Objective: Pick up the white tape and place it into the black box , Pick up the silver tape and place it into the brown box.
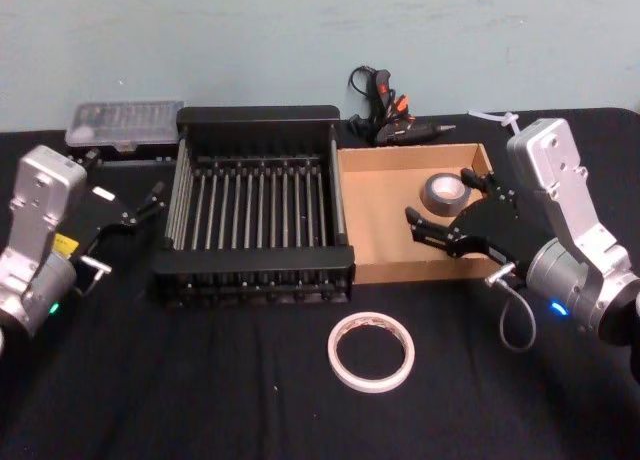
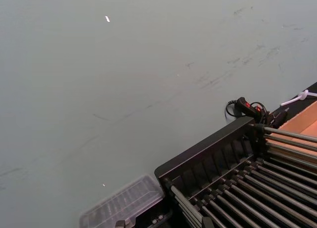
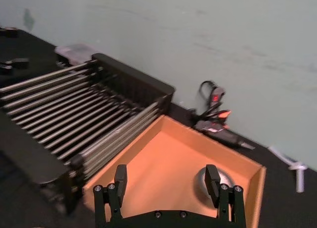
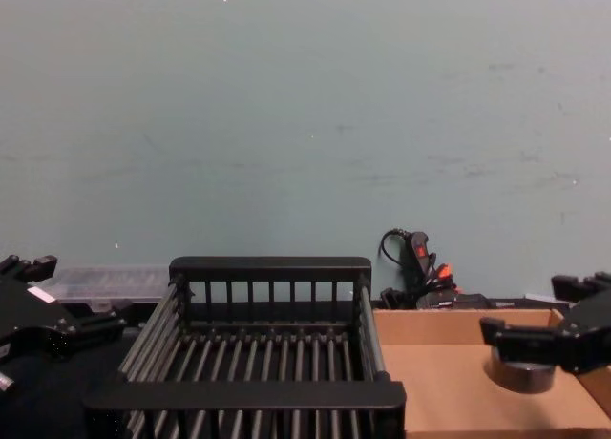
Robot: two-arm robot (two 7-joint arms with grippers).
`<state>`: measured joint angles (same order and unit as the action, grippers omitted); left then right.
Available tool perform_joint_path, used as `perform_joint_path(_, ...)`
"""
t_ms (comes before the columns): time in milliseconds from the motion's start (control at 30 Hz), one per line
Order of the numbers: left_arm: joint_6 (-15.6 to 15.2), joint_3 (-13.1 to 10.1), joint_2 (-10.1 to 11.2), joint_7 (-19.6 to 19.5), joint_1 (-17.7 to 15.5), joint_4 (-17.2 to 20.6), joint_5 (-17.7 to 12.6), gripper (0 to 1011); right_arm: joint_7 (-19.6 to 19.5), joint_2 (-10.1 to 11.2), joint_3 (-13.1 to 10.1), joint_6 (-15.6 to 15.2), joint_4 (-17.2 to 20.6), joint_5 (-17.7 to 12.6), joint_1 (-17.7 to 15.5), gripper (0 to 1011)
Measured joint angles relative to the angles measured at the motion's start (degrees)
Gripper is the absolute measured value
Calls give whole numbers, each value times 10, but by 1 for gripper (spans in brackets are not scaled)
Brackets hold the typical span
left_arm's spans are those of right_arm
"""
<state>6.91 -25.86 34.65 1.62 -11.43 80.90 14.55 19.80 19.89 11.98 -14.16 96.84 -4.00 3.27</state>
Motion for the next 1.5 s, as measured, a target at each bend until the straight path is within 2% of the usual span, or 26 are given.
perform_joint_path(333, 0, 0, 0, 0, 0, 0, 0, 1001, 17, 16, 11, -83, 55, -36, -28, 1002)
perform_joint_path(367, 0, 0, 0, 0, 0, 0, 0, 1001, 17, 19, 13, -100, 62, -41, -32, 1002)
perform_joint_path(667, 0, 0, 0, 0, 0, 0, 0, 1001, 17, 38, 26, -158, 89, -57, -61, 1002)
perform_joint_path(1067, 0, 0, 0, 0, 0, 0, 0, 1001, 8, 55, 49, -193, 99, -56, -77, 1002)
perform_joint_path(1500, 0, 0, 0, 0, 0, 0, 0, 1001, 7, 53, 68, -201, 88, -39, -72, 1002)
